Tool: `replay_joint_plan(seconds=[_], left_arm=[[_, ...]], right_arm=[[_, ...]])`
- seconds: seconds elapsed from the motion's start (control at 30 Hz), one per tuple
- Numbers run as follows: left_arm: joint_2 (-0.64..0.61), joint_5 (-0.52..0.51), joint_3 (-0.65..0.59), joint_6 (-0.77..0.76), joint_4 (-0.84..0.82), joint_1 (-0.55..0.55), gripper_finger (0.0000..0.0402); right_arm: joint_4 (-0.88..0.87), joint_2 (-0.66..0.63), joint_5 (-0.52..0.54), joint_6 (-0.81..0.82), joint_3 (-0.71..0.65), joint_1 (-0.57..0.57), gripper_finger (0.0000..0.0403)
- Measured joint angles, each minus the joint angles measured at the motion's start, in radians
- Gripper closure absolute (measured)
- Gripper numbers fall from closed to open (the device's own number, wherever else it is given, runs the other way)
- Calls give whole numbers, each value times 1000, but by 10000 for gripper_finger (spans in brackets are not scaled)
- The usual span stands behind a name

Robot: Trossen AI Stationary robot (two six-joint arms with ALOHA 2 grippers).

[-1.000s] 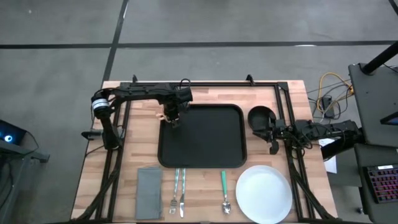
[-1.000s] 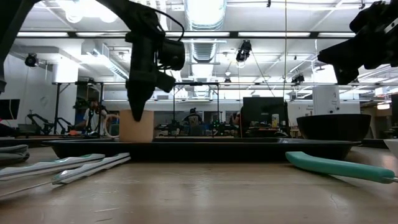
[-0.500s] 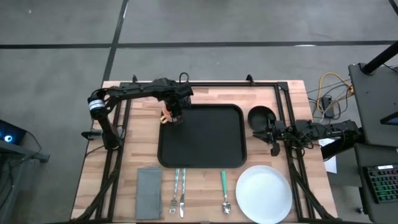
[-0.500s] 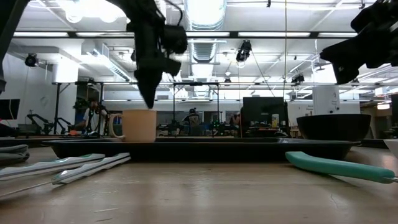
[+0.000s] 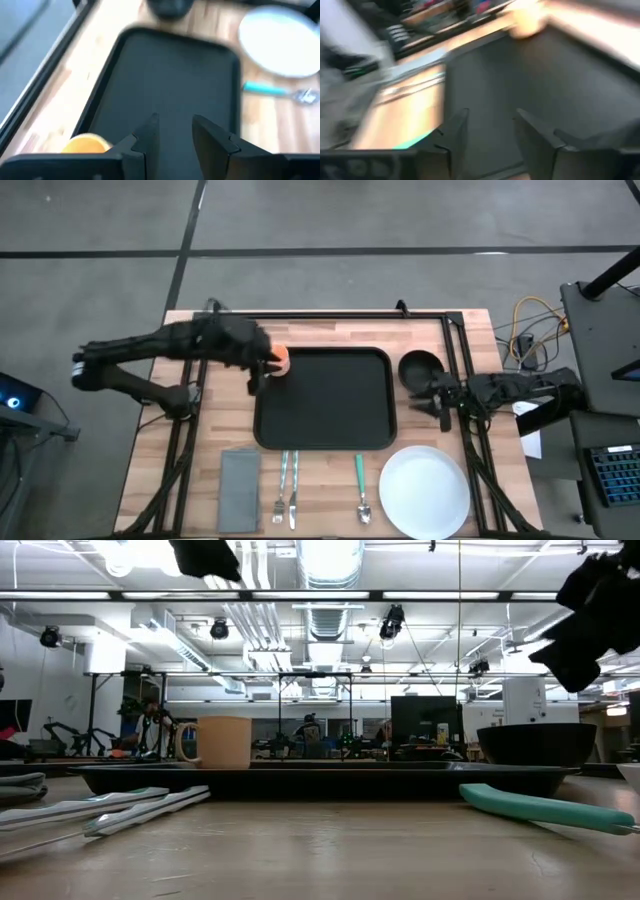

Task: Set up tray
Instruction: Put the white plate on the black serving tray to the bottom right of the orange mug

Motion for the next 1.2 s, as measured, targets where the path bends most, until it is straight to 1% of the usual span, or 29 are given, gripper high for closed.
replay_joint_plan(seconds=[0.07, 0.17, 0.23, 0.3, 0.37, 0.47, 0.53, 0.6, 0.67, 0.73, 0.83, 0.93, 1.07, 1.2], left_arm=[[-74, -33, -74, -27, 69, -55, 306], [-171, -85, -188, -67, 157, -116, 306], [-218, -103, -255, -86, 200, -134, 306], [-247, -105, -306, -94, 222, -137, 306], [-263, -105, -339, -106, 225, -137, 306], [-269, -105, -376, -113, 227, -137, 306], [-262, -105, -388, -119, 231, -137, 306], [-252, -103, -390, -128, 233, -137, 306], [-237, -103, -390, -129, 233, -139, 306], [-225, -102, -389, -129, 232, -141, 306], [-208, -101, -381, -124, 235, -141, 306], [-199, -100, -381, -102, 234, -141, 306], [-196, -100, -386, -99, 234, -141, 306], [-192, -99, -388, -98, 233, -141, 306]], right_arm=[[58, 65, -68, 106, 2, 21, 221], [77, 194, -102, 207, 59, 62, 206], [36, 285, -103, 228, 145, 84, 204], [-33, 395, -102, 230, 286, 93, 203], [-197, 511, -87, 237, 455, 97, 202], [-518, 704, -47, 331, 686, 115, 202], [-713, 823, -22, 426, 789, 141, 202], [-818, 914, -19, 520, 854, 187, 202], [-862, 986, -19, 603, 880, 246, 202], [-852, 1036, -20, 690, 886, 301, 202], [-846, 1075, -15, 829, 878, 397, 202], [-834, 1095, -1, 963, 830, 501, 202], [-775, 1097, -5, 1053, 740, 614, 202], [-665, 1097, -2, 1046, 650, 659, 202]])
